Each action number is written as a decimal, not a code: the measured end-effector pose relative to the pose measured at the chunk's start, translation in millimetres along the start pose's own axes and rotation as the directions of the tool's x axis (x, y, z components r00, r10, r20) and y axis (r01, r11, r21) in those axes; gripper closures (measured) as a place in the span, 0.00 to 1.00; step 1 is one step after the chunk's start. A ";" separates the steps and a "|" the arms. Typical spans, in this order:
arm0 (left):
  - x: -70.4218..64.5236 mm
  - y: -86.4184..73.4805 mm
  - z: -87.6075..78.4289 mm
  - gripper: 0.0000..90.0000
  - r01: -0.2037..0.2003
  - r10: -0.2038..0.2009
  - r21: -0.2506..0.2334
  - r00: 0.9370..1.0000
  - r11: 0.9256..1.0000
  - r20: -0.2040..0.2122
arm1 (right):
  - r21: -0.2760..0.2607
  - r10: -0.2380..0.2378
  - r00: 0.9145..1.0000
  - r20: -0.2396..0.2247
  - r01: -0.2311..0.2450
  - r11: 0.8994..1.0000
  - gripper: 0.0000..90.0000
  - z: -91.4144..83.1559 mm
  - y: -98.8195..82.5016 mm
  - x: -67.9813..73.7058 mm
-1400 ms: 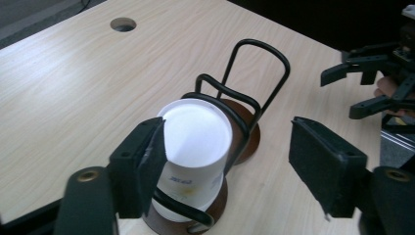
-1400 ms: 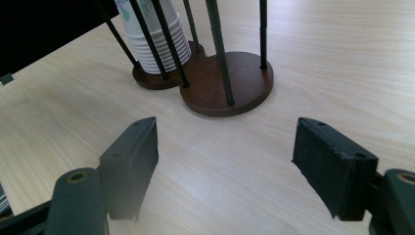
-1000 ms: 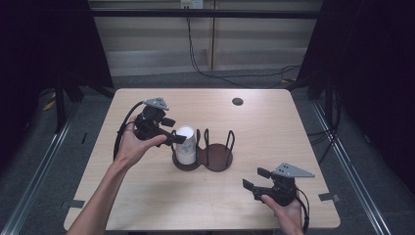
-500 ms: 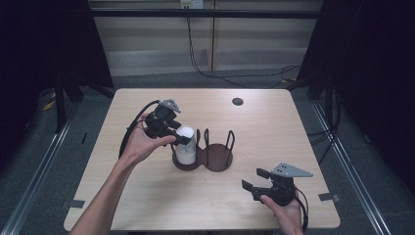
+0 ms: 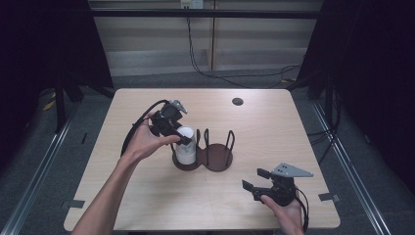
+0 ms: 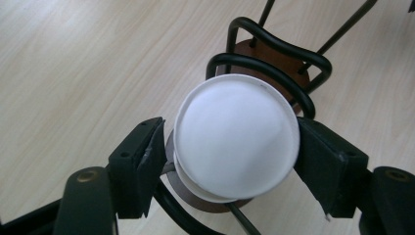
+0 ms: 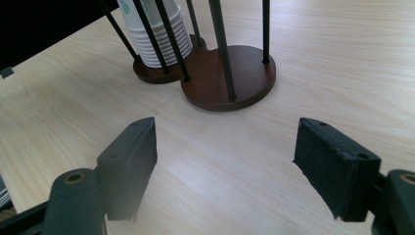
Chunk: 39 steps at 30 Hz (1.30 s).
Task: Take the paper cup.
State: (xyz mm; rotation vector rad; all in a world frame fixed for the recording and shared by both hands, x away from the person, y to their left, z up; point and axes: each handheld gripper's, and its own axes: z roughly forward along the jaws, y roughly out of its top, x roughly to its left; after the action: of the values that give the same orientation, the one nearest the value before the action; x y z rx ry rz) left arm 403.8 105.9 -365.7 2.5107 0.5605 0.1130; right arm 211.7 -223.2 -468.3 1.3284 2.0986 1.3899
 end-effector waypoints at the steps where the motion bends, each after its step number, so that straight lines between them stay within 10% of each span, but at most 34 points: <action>1: 0.4 1.1 1.1 0.30 -0.003 0.003 0.009 1.000 1.000 -0.004 | 0.001 0.003 1.000 0.000 -0.003 1.000 0.26 0.1 -0.1 -0.2; 39: -5.9 13.2 2.7 0.38 -0.012 0.013 0.055 1.000 0.998 -0.009 | 0.007 0.012 1.000 0.000 -0.012 1.000 0.26 0.4 -0.2 -1.5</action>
State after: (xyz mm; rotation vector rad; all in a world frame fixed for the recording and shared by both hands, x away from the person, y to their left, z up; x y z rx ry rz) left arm 403.8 92.2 -360.6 2.5685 0.5591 0.1156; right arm 212.6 -224.3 -469.0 1.3458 2.1011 1.3883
